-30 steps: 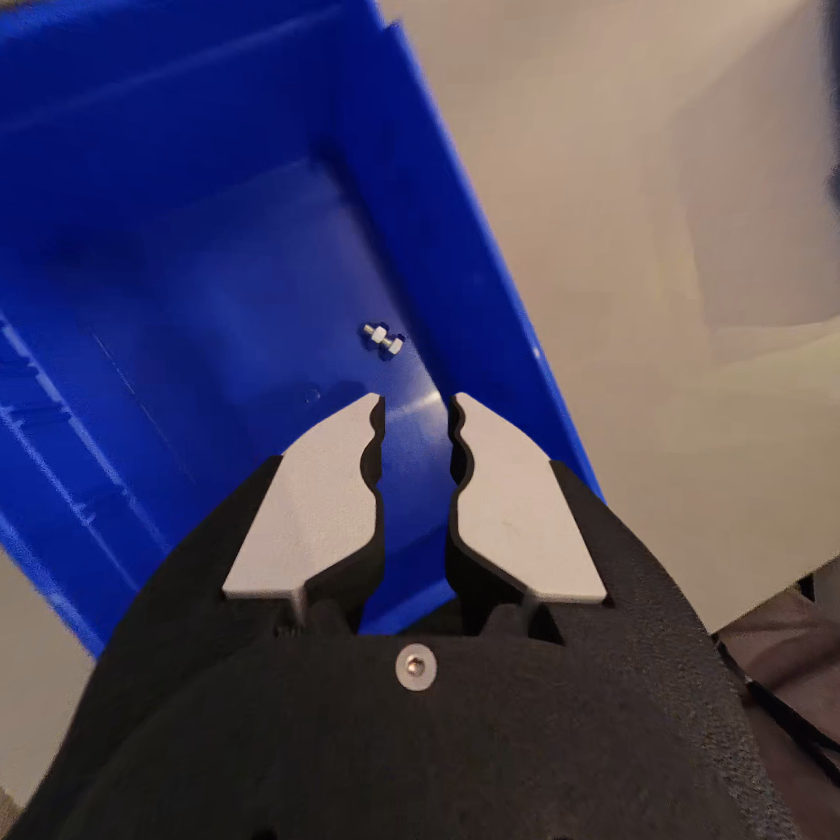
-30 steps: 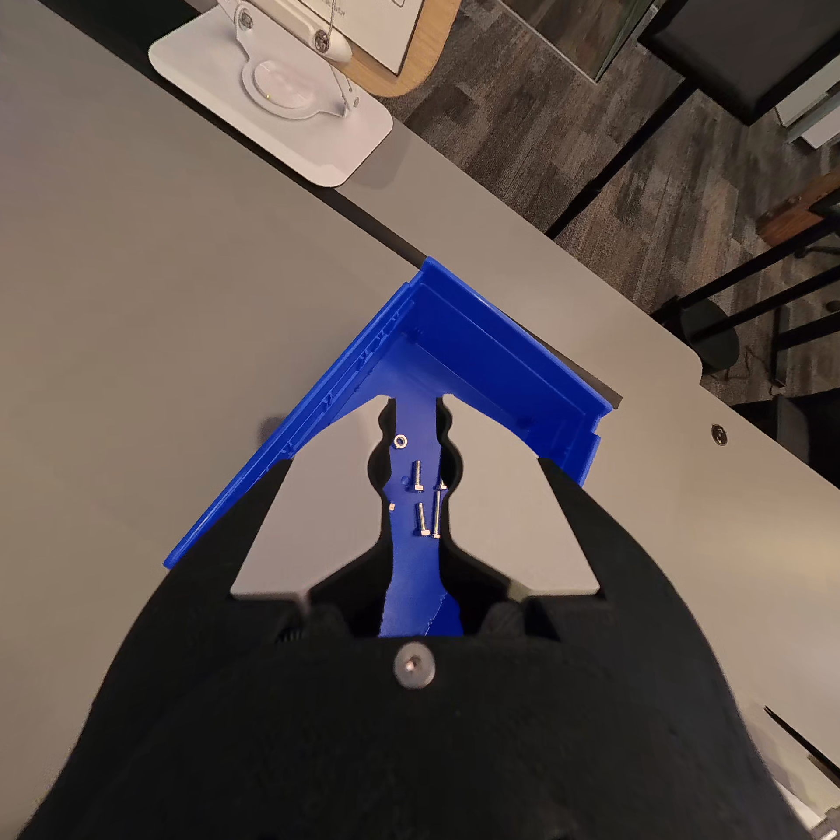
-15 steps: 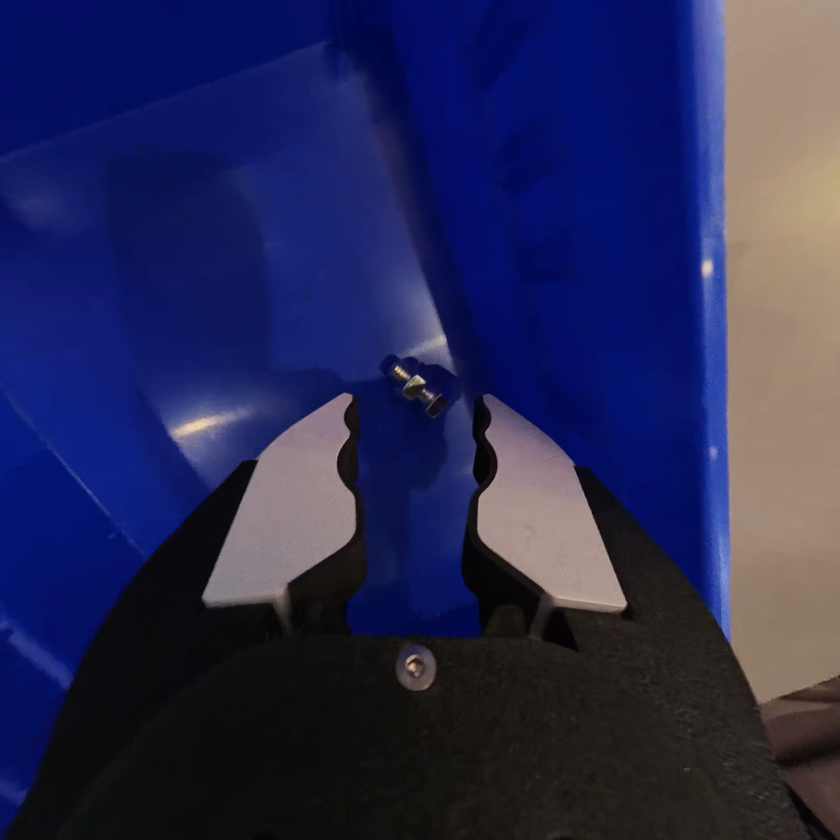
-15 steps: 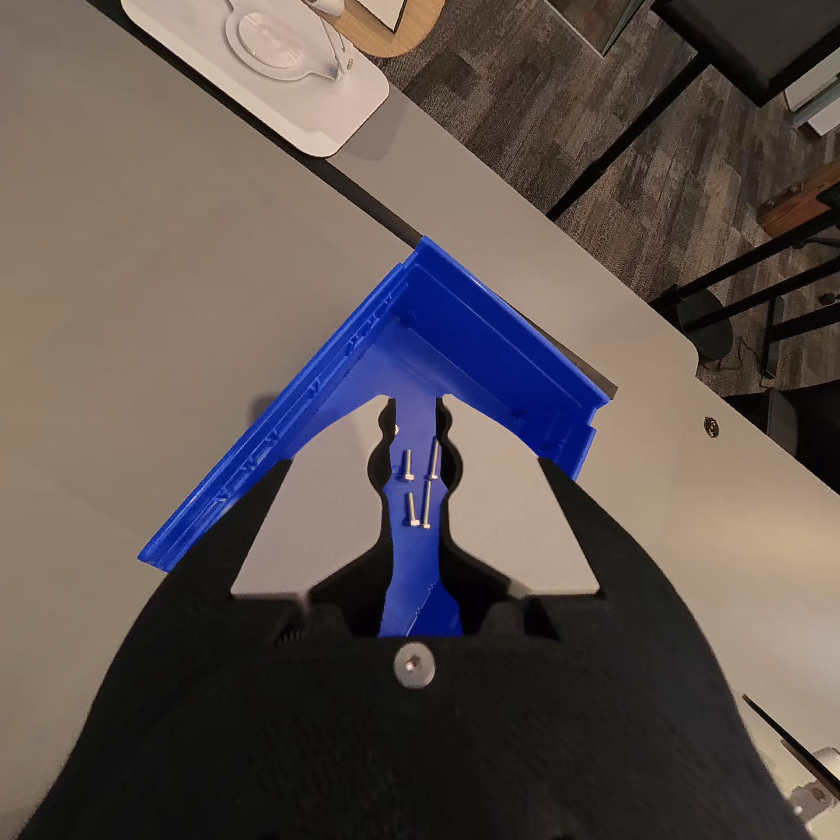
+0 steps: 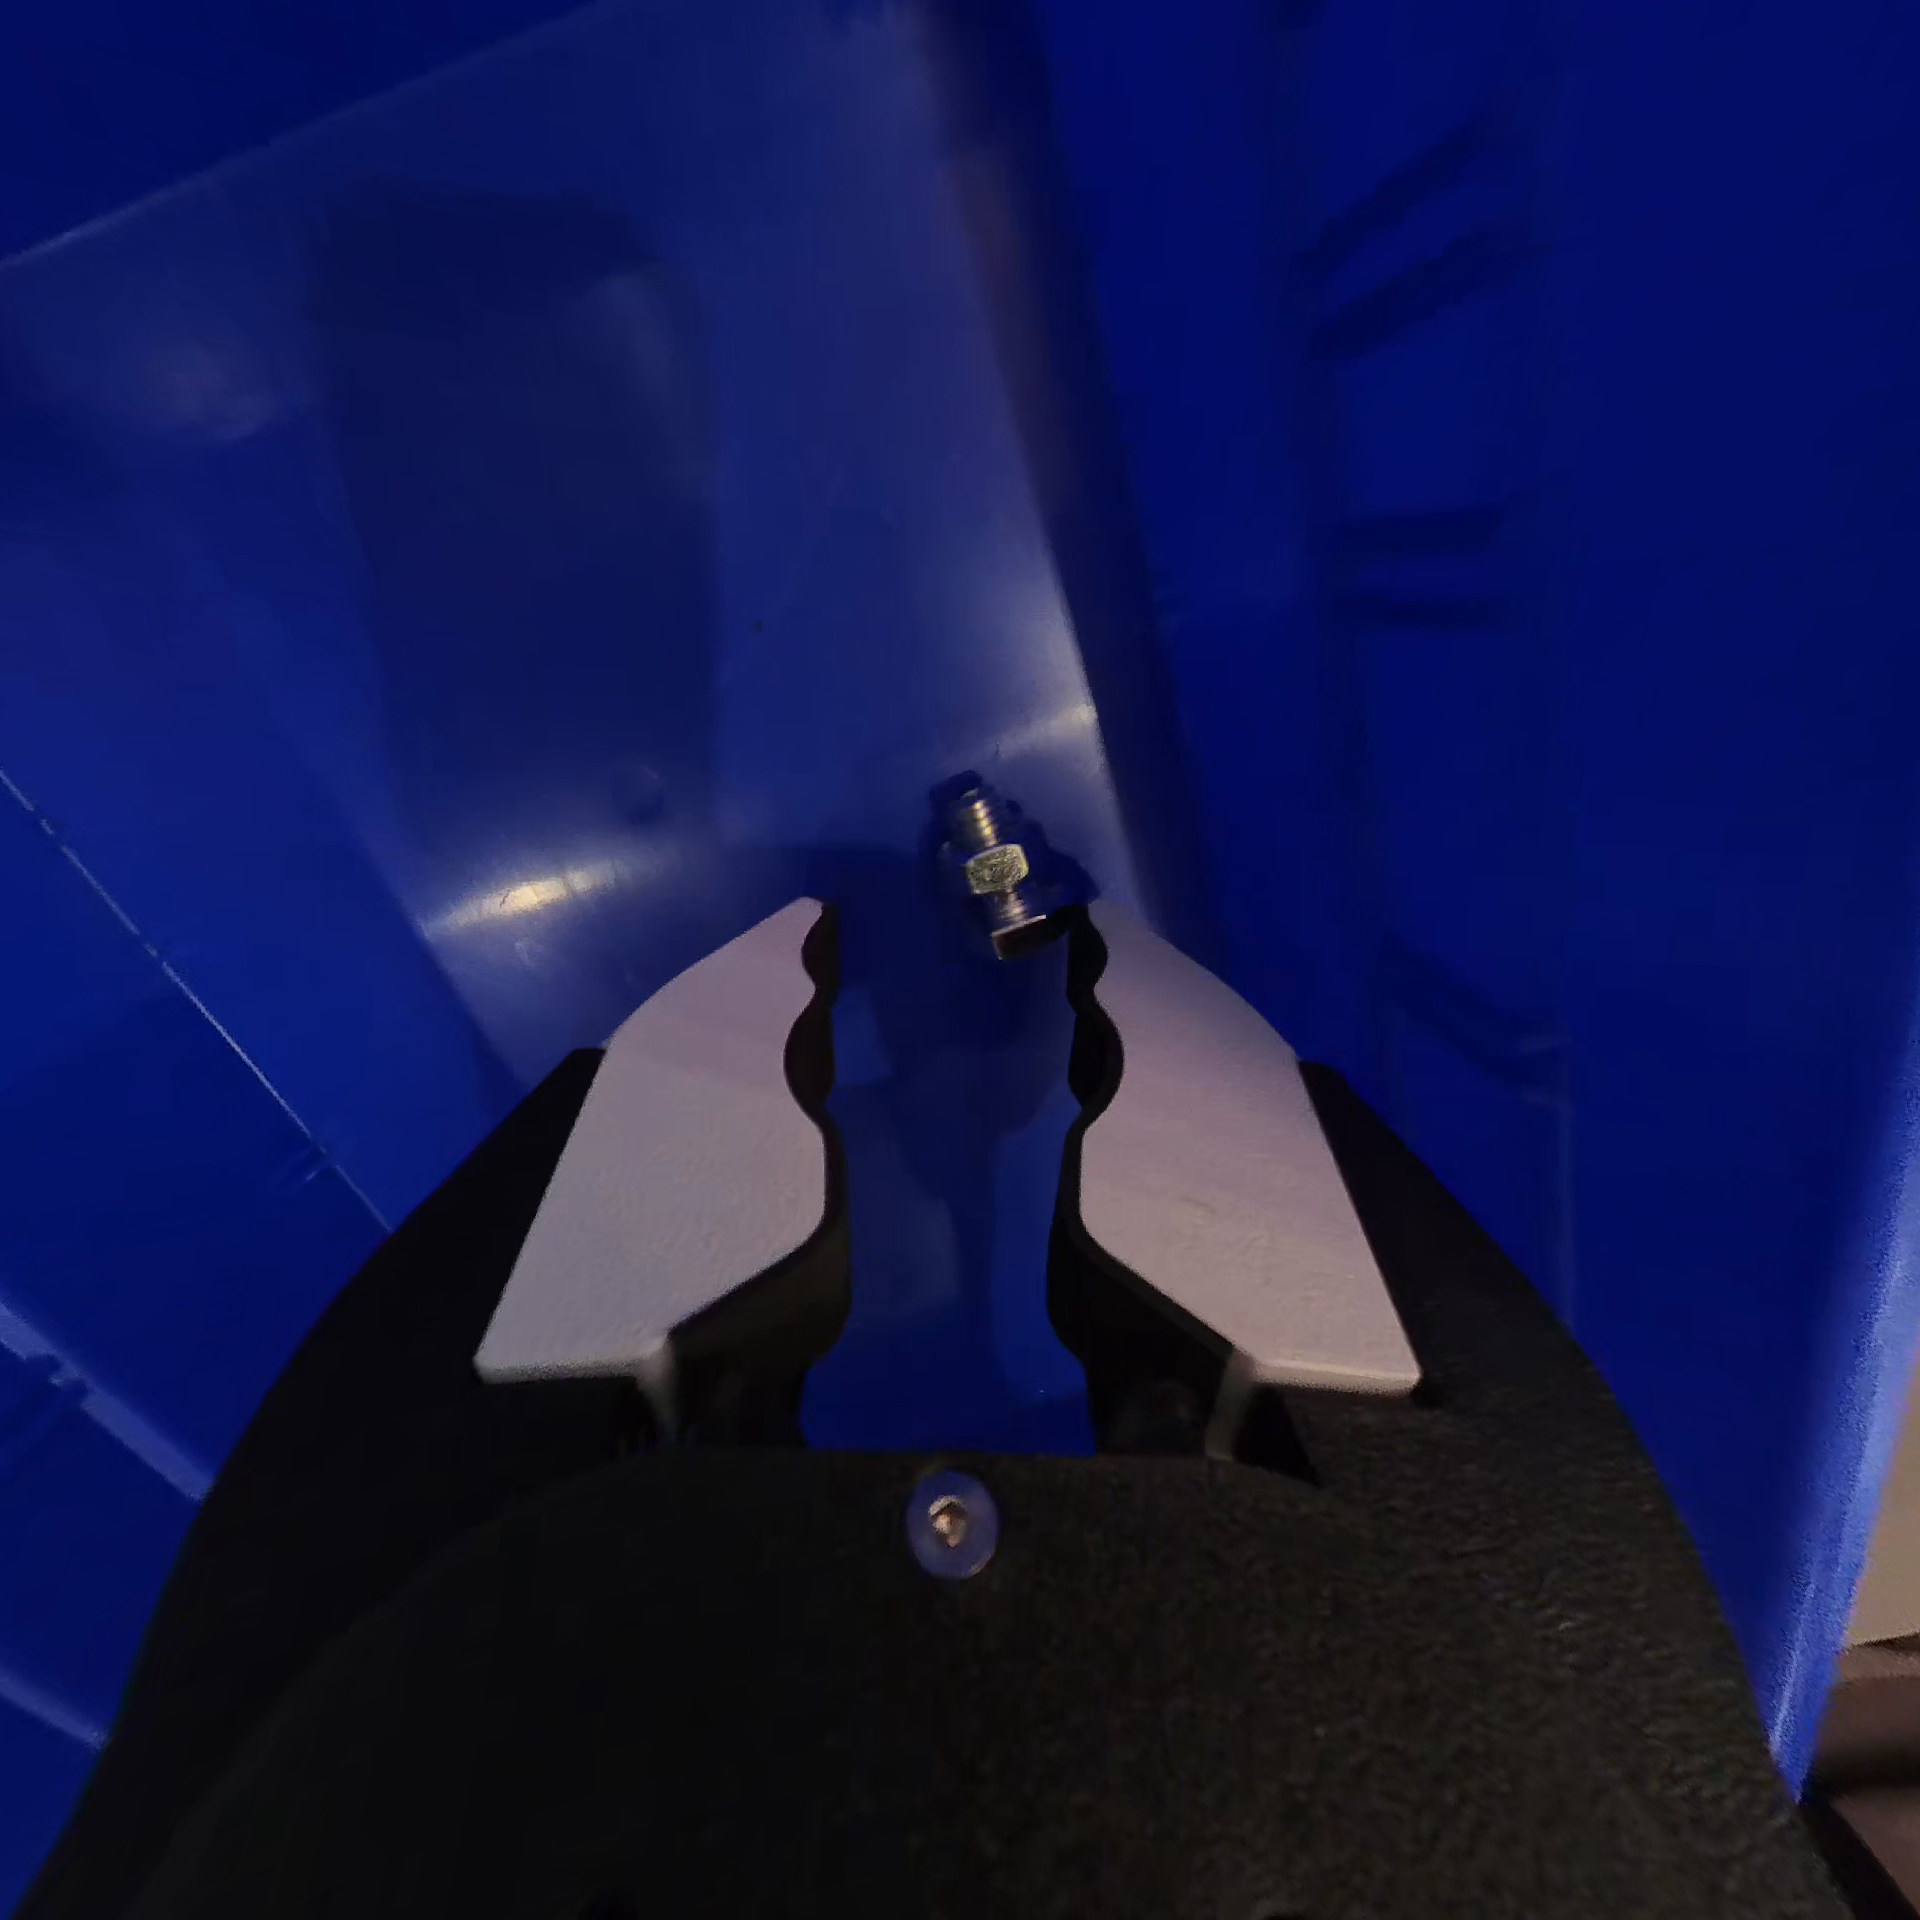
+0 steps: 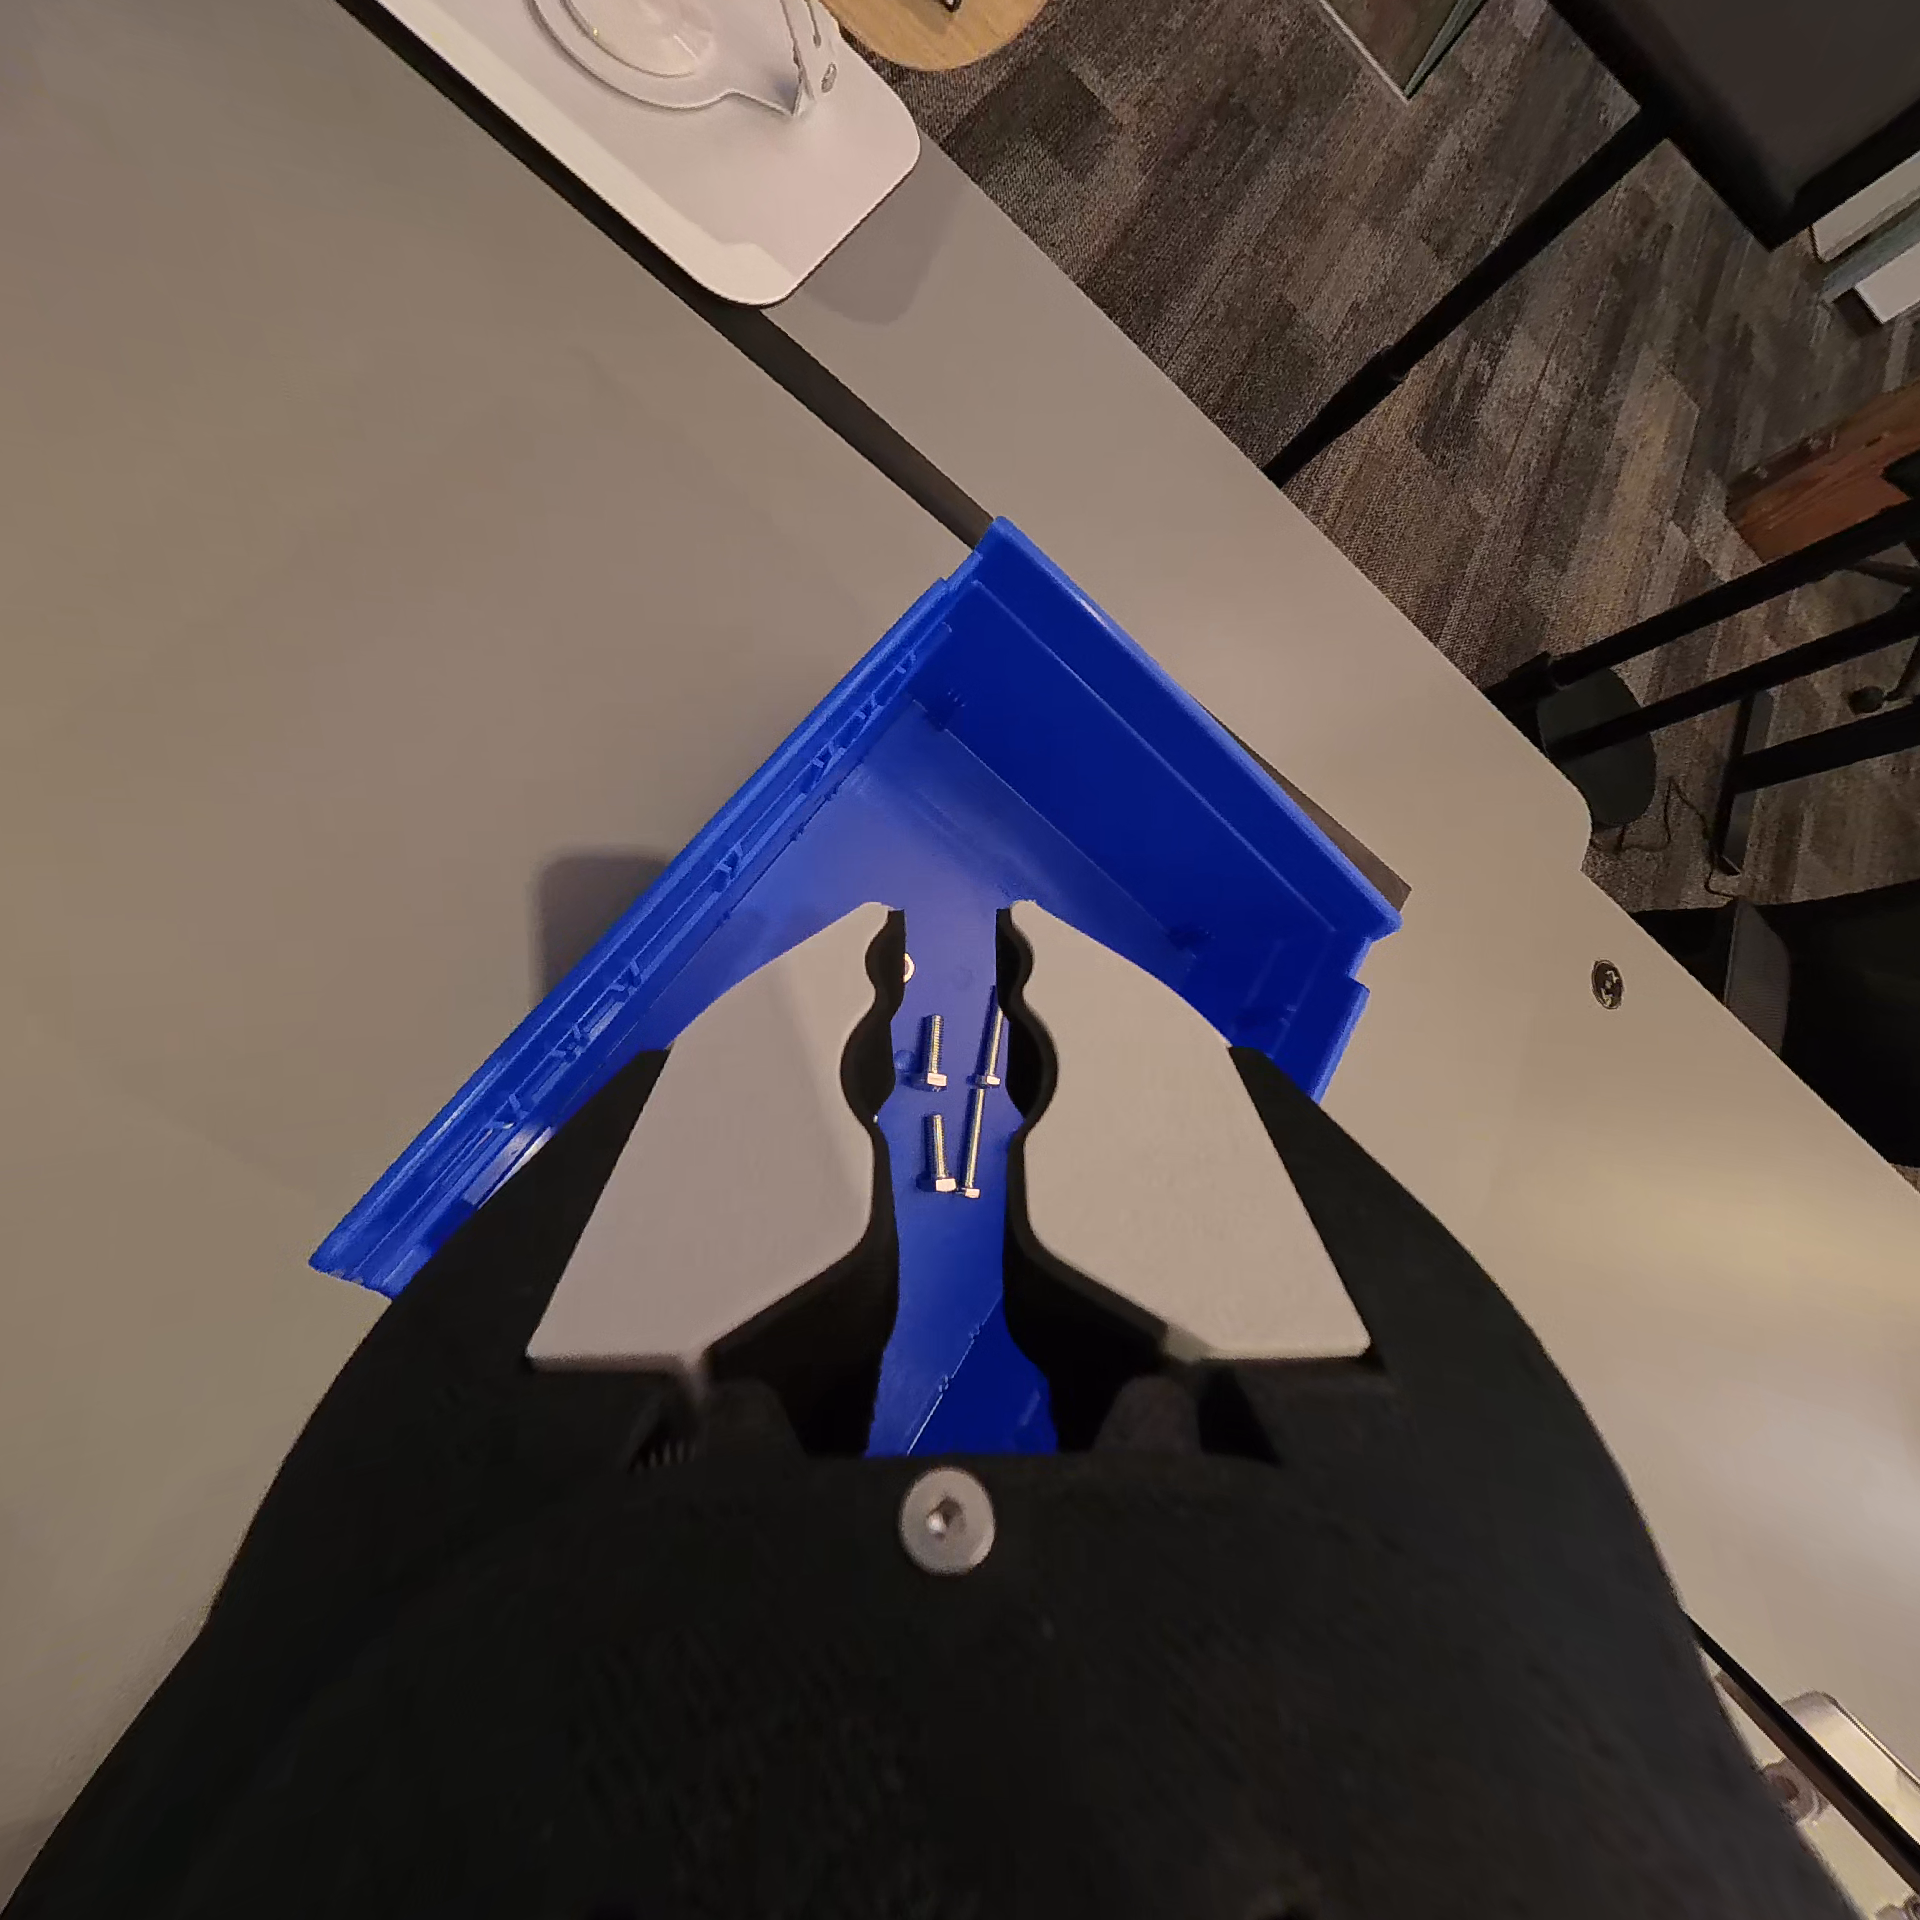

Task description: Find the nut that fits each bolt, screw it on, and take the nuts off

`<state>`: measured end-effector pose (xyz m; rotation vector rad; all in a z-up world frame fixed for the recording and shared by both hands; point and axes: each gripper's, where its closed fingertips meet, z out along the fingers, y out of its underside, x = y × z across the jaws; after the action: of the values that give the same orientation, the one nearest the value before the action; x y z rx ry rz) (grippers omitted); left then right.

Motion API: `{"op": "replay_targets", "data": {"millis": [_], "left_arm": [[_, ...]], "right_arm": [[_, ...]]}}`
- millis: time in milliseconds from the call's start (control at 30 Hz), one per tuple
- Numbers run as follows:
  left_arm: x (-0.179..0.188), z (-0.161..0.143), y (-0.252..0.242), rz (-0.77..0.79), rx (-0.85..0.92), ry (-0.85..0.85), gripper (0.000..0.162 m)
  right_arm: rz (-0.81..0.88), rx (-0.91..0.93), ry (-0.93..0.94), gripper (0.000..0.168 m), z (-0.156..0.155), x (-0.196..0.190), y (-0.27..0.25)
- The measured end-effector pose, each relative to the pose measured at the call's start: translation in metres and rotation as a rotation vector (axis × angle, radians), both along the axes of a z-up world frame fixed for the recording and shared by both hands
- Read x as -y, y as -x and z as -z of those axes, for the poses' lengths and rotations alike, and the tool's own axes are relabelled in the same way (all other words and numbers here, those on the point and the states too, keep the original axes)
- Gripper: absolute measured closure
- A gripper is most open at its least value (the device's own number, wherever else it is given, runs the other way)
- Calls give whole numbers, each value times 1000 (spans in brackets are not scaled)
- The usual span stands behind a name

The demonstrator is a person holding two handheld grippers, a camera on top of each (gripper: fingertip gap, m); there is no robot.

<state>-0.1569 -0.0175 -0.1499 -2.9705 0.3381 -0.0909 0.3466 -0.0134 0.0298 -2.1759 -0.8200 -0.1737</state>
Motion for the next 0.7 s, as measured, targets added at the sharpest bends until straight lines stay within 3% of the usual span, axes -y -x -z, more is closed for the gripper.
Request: {"op": "replay_targets", "data": {"millis": [367,533,700], "left_arm": [[9,-3,15,-28,-61,43,123],[-3,-18,-1,-30,72,-47,127],[-8,-26,-5,50,62,-106,124]], "right_arm": [[-13,33,18,150,6,0,3],[-22,41,27,150,8,0,5],[-27,49,32,150,10,0,5]]}}
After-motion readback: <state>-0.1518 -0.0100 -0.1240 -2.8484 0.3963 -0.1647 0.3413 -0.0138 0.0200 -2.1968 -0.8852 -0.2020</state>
